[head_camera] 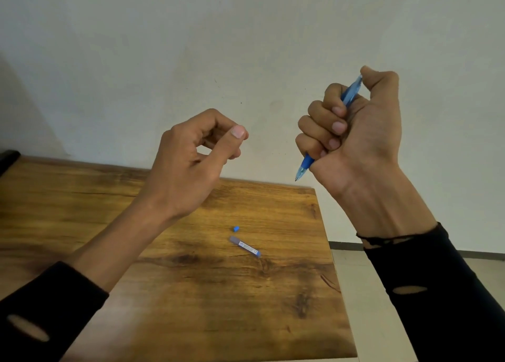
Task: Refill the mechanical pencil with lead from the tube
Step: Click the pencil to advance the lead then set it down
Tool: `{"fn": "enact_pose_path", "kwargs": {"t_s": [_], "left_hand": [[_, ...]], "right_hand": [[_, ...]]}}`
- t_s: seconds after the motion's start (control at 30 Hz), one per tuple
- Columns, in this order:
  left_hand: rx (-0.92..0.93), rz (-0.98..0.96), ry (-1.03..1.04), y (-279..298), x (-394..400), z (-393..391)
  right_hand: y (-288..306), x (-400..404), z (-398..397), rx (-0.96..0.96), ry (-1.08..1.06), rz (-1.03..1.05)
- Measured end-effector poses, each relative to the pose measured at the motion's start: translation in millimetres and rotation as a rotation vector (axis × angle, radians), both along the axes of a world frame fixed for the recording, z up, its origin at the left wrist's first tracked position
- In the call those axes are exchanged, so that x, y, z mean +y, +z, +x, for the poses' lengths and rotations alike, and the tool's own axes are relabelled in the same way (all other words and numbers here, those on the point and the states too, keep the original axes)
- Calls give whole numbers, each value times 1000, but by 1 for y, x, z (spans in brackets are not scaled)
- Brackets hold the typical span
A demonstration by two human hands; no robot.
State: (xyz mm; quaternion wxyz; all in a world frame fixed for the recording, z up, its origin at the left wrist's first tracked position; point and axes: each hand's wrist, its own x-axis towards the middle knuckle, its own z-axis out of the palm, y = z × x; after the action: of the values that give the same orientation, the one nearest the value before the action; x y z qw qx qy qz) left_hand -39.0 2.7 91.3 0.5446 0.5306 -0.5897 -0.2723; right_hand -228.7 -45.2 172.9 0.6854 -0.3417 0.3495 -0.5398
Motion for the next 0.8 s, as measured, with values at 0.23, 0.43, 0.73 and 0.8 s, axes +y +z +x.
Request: {"fn": "enact_pose_path", "kwargs": {"t_s": [0.23, 0.43, 0.73, 0.8], "left_hand": [[4, 7, 1, 3, 0, -3], [-25, 4, 1, 0, -2, -3], [-40, 13, 2, -7, -6, 0], [-38, 15, 5, -7, -6, 0]], "right_hand": [[4, 2, -3, 13, -25, -16], [4, 1, -3, -8, -36, -14], [3, 1, -1, -10, -44, -5], [2, 0, -1, -12, -45, 1]]}}
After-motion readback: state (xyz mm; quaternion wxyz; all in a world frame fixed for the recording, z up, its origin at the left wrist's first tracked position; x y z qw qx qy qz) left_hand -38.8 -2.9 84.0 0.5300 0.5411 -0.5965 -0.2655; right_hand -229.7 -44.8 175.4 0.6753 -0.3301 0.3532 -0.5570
